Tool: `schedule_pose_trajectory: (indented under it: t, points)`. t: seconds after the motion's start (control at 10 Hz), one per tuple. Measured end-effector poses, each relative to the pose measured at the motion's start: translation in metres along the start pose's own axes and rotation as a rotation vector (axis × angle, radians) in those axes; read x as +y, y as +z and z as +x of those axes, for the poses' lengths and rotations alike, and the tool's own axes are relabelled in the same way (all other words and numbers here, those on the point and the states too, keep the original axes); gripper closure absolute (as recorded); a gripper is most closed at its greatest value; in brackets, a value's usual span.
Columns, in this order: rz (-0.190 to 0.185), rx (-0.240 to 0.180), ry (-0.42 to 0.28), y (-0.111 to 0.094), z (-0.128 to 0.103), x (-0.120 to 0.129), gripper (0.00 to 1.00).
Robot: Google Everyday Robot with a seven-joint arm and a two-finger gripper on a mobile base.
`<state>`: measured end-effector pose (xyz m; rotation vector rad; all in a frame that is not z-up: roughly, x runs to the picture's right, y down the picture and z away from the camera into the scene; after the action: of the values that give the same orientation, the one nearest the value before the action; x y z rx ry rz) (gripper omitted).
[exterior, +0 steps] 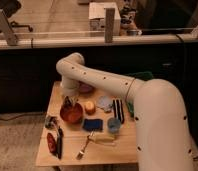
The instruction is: Place grapes in red bowl
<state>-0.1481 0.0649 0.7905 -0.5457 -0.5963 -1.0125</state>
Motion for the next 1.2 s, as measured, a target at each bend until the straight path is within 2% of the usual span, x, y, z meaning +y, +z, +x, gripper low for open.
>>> schedule_pose_trajectory:
  t: [0.1,0.2,0.6,1.2]
  points:
    - [-0.005,0.0,-0.001,0.0002,-0.0006,0.0007,0.22]
    - [-0.008,0.0,-0.001,0.0006,-0.0009,0.0012,0.2]
    - [-0.017,-0.007,-0.004,0.0011,-0.0014,0.0004,0.2]
    - [-0.018,-0.044,-0.016,0.0021,0.0016,0.0027,0.2]
